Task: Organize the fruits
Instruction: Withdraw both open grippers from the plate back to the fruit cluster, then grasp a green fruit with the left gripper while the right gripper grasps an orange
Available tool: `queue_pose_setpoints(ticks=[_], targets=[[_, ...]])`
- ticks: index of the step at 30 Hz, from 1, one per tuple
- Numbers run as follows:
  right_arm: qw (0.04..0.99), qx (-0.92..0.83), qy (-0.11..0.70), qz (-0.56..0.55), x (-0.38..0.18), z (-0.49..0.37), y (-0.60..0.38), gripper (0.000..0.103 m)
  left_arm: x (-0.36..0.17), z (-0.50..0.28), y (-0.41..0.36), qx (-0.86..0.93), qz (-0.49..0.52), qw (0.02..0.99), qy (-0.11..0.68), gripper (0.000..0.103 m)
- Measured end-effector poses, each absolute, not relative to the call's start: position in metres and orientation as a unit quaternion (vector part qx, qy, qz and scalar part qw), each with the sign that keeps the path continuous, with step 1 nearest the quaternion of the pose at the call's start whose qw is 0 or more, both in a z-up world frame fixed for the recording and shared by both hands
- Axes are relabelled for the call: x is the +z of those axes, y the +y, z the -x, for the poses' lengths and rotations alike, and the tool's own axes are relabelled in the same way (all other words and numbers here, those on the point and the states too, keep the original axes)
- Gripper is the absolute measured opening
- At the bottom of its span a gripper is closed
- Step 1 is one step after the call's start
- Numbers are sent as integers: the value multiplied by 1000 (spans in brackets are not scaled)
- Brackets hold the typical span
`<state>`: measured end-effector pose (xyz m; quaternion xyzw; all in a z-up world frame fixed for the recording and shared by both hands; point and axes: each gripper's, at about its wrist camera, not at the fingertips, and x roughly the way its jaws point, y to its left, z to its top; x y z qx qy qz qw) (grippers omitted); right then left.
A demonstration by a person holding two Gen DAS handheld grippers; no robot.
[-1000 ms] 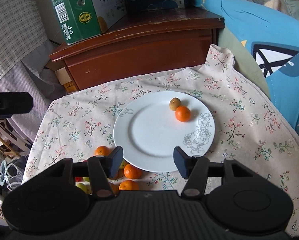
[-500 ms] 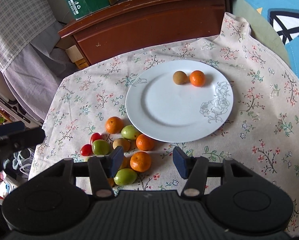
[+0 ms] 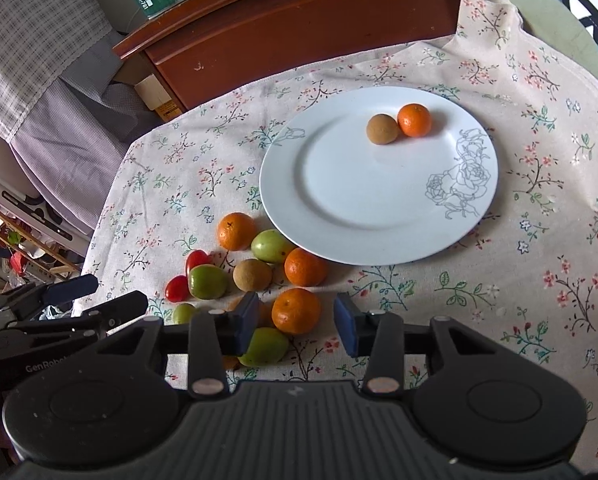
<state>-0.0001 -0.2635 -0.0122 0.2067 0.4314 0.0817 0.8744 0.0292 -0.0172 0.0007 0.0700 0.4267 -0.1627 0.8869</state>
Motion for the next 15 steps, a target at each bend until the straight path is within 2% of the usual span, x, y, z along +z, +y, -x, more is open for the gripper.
queue_pose_setpoints(ticks=[3, 7, 9, 15], targets=[[871, 76, 434, -218, -16, 0, -266, 42, -5, -34, -20, -164, -63, 882, 438, 66], [868, 82, 436, -224, -17, -3, -264, 42, -9, -40, -24, -166, -58, 880, 441, 61], [867, 85, 440, -219, -18, -4, -261, 42, -13, -42, -28, -167, -67, 877, 445, 54], [866, 80, 448, -206, -25, -7, -252, 42, -18, -49, -27, -171, -51, 878, 444, 49]])
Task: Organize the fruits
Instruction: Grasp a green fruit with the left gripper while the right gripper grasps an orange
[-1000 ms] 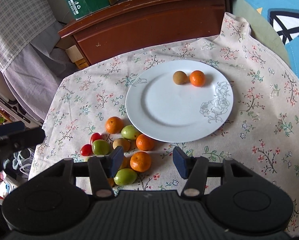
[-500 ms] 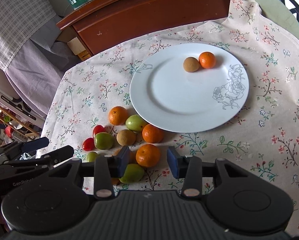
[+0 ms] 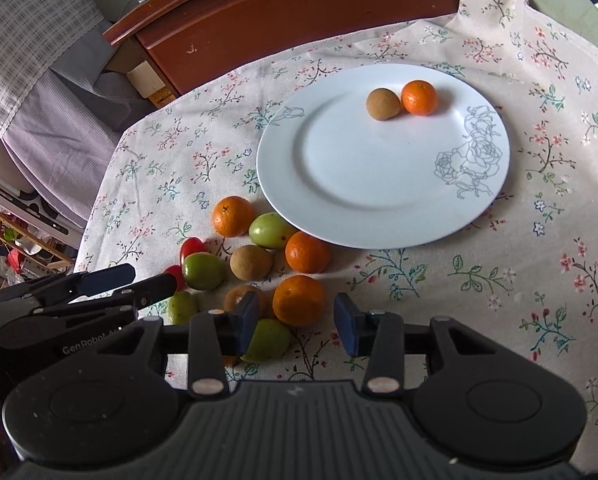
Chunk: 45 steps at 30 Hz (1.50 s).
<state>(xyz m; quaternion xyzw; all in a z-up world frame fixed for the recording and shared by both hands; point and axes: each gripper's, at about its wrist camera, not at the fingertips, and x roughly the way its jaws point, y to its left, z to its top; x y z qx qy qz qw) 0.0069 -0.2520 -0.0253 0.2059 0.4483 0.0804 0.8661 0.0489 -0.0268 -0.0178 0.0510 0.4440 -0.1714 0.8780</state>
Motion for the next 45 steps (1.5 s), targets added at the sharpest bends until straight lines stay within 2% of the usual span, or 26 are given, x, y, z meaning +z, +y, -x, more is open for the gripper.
queue_pose_setpoints(ticks=[2, 8, 10, 21, 26, 36, 45], targets=[[866, 83, 450, -204, -27, -7, -250, 42, -19, -51, -28, -177, -45, 877, 445, 49], [872, 83, 443, -192, -26, -8, -246, 26, -19, -51, -27, -205, -9, 863, 461, 47], [867, 85, 446, -204, -27, -9, -251, 24, -16, -49, -28, -217, -15, 857, 467, 47], [862, 83, 449, -220, -26, -9, -258, 23, -9, -22, -35, -271, -75, 842, 460, 46], [858, 84, 449, -237, -25, -9, -263, 26, -12, -23, -35, -273, -69, 845, 455, 48], [863, 87, 449, -214, -27, -9, -254, 27, -14, -33, -27, -276, -29, 839, 467, 46], [865, 81, 451, -204, -27, -10, -254, 24, -12, -28, -16, -268, -49, 841, 467, 46]])
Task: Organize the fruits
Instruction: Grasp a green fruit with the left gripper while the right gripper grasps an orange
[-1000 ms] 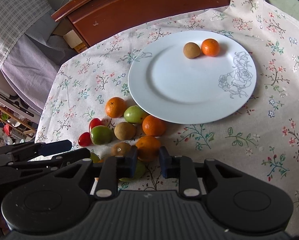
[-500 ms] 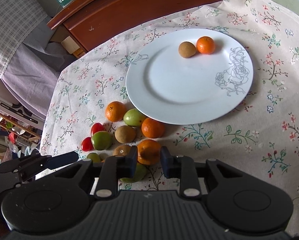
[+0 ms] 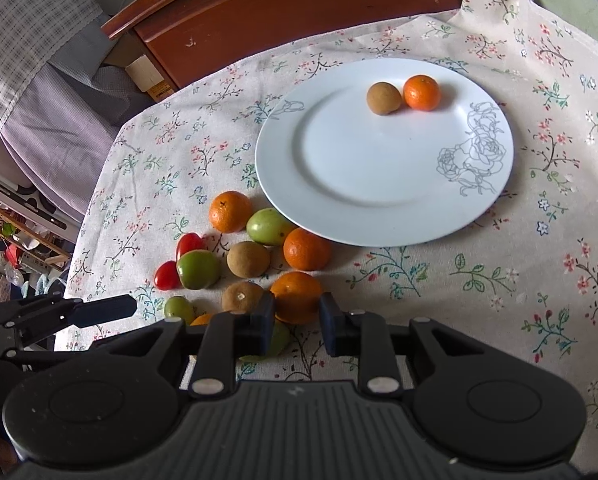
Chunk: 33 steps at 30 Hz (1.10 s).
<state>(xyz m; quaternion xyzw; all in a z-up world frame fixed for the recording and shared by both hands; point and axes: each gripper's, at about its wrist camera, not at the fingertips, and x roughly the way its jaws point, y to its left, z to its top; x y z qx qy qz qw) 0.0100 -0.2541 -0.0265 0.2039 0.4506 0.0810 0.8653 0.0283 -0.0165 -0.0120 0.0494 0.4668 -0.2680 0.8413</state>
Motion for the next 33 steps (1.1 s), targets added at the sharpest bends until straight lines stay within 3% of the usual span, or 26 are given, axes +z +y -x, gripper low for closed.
queue_pose_setpoints(ticks=[6, 15, 19, 33], targets=[[871, 80, 446, -187, -24, -10, -250, 24, -16, -38, -13, -258, 14, 832, 490, 46], [868, 83, 449, -196, -26, -11, -252, 27, -22, -39, -27, -211, 15, 844, 493, 45], [871, 86, 446, -188, -27, -10, -250, 27, -25, -38, -31, -217, 26, 837, 502, 23], [871, 96, 445, -185, -27, -9, -248, 24, -29, -32, -46, -218, -21, 849, 480, 22]])
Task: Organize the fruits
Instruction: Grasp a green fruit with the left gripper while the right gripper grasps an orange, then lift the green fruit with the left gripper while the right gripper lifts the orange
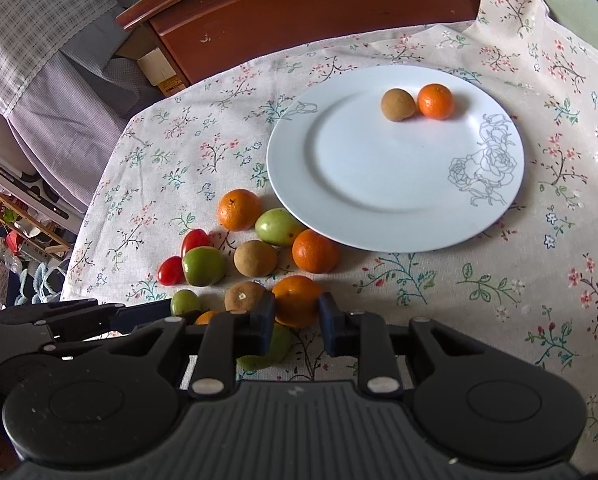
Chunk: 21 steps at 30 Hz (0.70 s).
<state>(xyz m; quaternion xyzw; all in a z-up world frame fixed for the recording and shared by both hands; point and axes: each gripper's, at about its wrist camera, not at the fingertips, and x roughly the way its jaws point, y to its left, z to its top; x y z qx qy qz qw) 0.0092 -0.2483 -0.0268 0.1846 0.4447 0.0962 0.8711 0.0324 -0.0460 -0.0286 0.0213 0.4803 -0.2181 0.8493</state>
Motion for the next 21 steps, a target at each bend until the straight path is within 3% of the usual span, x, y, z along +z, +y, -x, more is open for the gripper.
queue_pose_setpoints(ticks=[5, 8, 11, 21], targets=[[874, 101, 439, -181, -23, -7, -247, 23, -26, -34, -42, -212, -12, 853, 477, 22], [882, 106, 424, -176, -15, -5, -248, 16, -19, -33, -40, -209, -9, 861, 464, 22], [877, 111, 431, -178, -16, -7, -247, 15, -16, -31, -40, -209, -20, 864, 457, 22], [869, 101, 450, -181, -25, -9, -246, 33, -20, -31, -40, -201, -27, 862, 464, 22]])
